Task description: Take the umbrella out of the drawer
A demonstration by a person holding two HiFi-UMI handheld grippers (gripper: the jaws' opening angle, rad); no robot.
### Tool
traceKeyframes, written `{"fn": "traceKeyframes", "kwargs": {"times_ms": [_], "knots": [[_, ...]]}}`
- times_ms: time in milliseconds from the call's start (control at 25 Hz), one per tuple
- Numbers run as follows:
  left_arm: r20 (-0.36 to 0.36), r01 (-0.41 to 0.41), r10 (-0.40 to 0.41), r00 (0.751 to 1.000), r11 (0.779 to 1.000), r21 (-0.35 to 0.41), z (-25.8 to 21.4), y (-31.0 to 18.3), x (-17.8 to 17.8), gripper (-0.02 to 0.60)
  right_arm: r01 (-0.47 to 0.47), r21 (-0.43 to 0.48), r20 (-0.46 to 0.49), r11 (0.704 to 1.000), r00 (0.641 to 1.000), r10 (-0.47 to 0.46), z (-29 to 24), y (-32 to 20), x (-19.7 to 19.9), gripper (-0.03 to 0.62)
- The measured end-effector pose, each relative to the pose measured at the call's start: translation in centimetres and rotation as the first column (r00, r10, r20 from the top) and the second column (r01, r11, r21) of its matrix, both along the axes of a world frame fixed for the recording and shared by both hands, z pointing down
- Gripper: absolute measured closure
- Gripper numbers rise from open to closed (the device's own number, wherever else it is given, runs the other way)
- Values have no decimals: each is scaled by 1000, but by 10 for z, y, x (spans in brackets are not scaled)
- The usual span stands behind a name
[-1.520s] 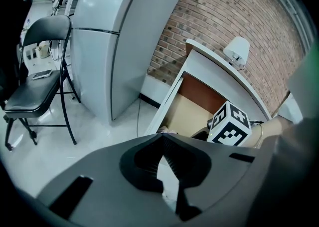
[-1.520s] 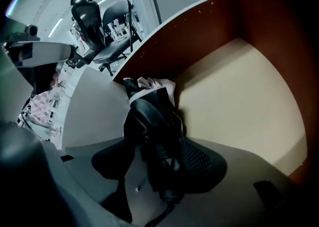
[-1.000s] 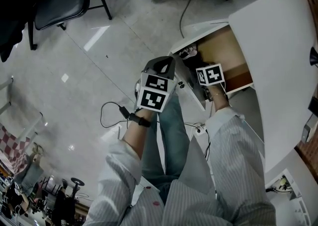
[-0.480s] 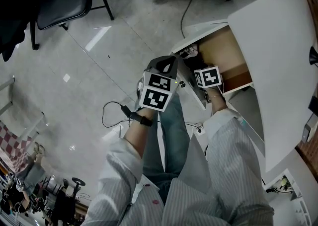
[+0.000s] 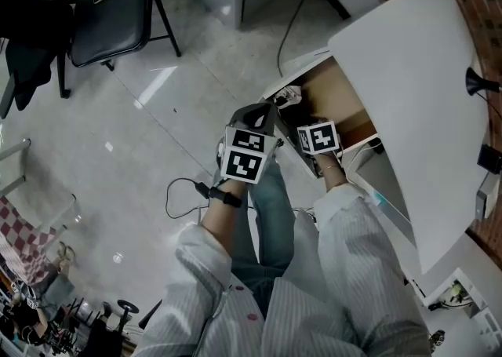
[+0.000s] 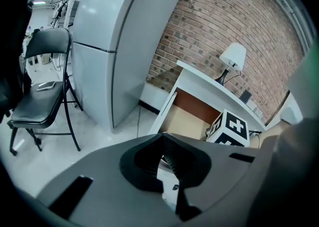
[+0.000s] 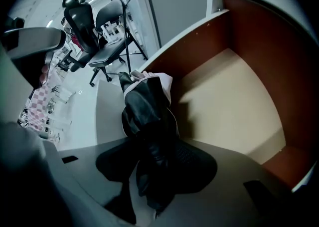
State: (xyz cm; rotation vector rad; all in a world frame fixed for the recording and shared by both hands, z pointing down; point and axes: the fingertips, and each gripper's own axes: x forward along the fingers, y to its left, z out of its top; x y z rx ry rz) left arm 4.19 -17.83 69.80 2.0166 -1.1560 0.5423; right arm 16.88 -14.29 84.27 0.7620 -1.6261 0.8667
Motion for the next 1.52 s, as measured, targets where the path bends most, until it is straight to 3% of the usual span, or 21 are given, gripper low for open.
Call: {"fn": "traceKeyframes", "kwargs": {"times_ms": [560, 880, 1160, 1520], "knots": [[14, 11, -11, 1000, 999, 49, -80, 4, -6, 572, -48, 119, 98, 992, 995, 36, -106, -9, -27, 370], [23, -30, 28, 999, 994, 107, -145, 2, 1, 572, -138, 226, 215, 964, 973, 89, -181, -8, -41, 370], [37, -58, 53, 998, 983, 174, -188, -3, 7, 572, -221, 322, 330, 921, 938, 109, -247, -17, -45, 370], [-36, -120, 134, 990, 958, 260, -251, -4, 32, 572, -343, 461, 436, 819, 891, 128, -340, -36, -26, 370]]}}
